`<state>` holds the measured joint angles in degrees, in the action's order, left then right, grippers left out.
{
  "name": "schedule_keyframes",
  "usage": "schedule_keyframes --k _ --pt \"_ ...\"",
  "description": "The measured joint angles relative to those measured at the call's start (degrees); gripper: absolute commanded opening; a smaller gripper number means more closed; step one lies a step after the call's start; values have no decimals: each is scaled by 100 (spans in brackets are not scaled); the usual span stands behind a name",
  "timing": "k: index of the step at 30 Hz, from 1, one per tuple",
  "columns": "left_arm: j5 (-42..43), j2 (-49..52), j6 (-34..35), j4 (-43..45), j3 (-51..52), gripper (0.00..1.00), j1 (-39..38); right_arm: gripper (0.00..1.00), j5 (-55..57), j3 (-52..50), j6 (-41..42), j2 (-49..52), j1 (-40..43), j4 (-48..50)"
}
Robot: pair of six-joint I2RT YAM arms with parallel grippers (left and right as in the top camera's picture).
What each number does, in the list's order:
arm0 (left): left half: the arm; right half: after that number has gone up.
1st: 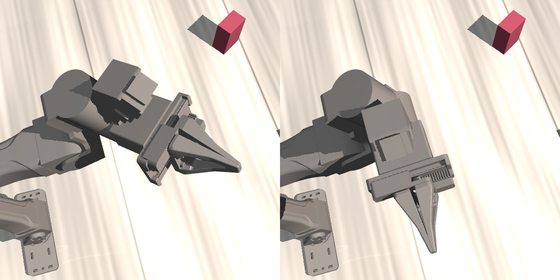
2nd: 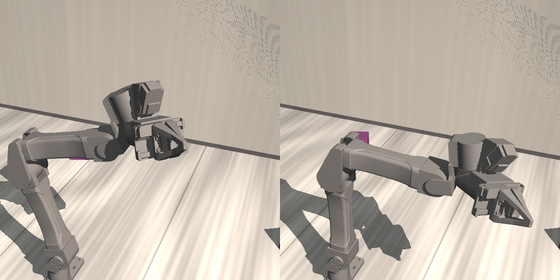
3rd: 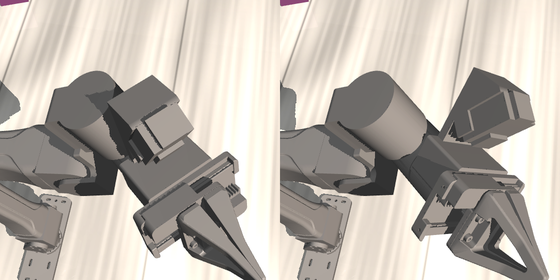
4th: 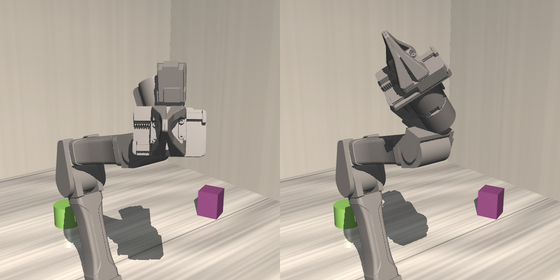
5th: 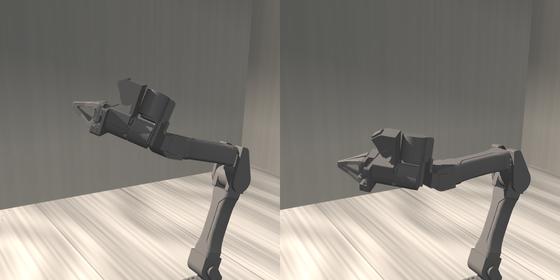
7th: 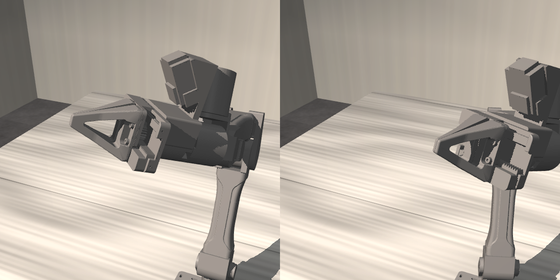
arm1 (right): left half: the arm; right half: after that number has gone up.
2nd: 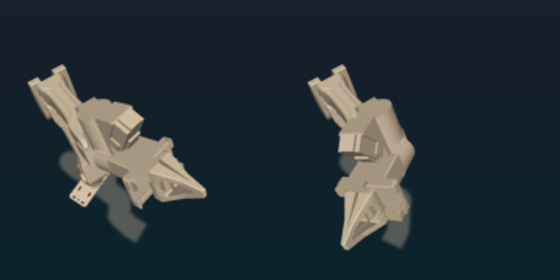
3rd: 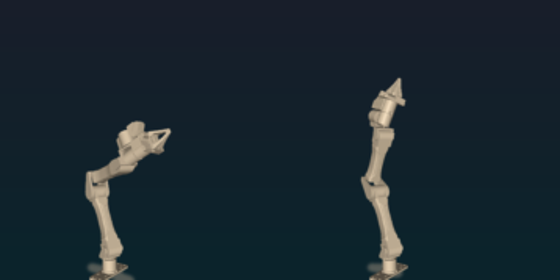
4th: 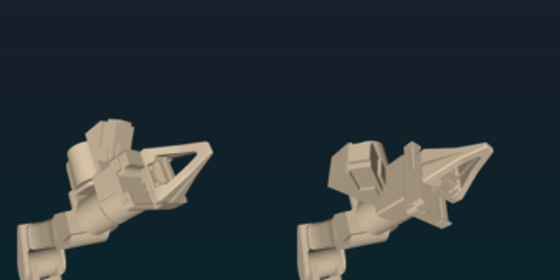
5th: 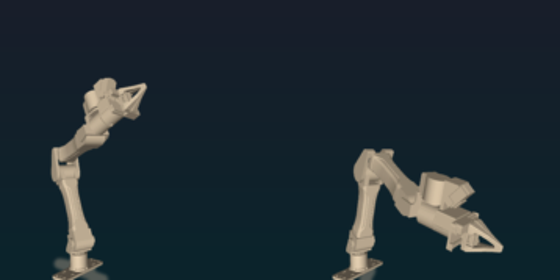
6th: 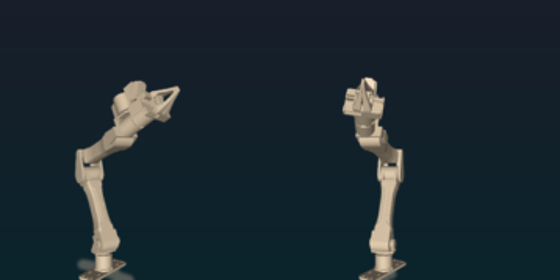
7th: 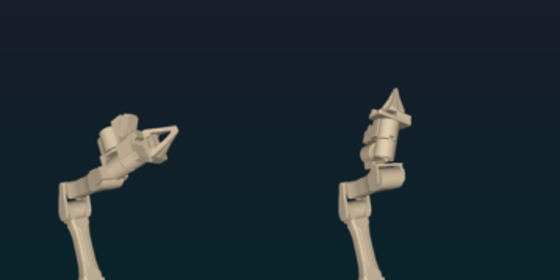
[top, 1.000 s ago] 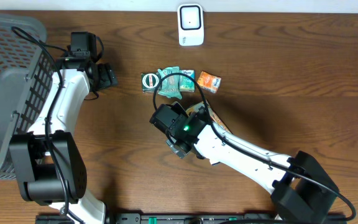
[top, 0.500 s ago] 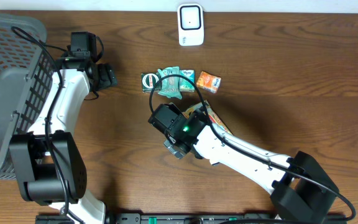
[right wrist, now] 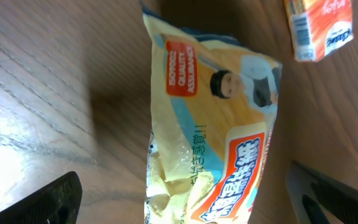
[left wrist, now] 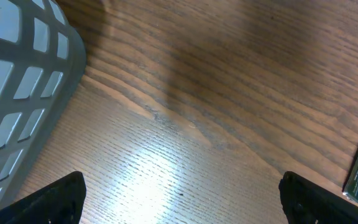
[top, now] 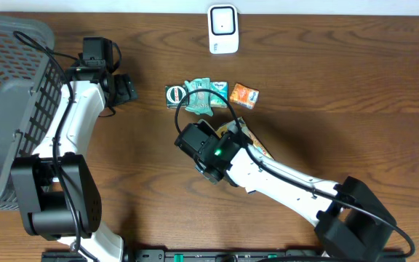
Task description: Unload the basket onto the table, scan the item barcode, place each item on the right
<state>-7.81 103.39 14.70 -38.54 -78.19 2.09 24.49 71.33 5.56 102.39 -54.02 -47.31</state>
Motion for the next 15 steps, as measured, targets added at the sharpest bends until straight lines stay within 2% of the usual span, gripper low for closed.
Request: schedule_keyframes --k 10,15 --pt "0 0 0 0 0 97 0 98 929 -85 190 990 -118 -59" --pt "0 0 0 0 0 97 0 86 1705 -76 505 1224 -116 -111"
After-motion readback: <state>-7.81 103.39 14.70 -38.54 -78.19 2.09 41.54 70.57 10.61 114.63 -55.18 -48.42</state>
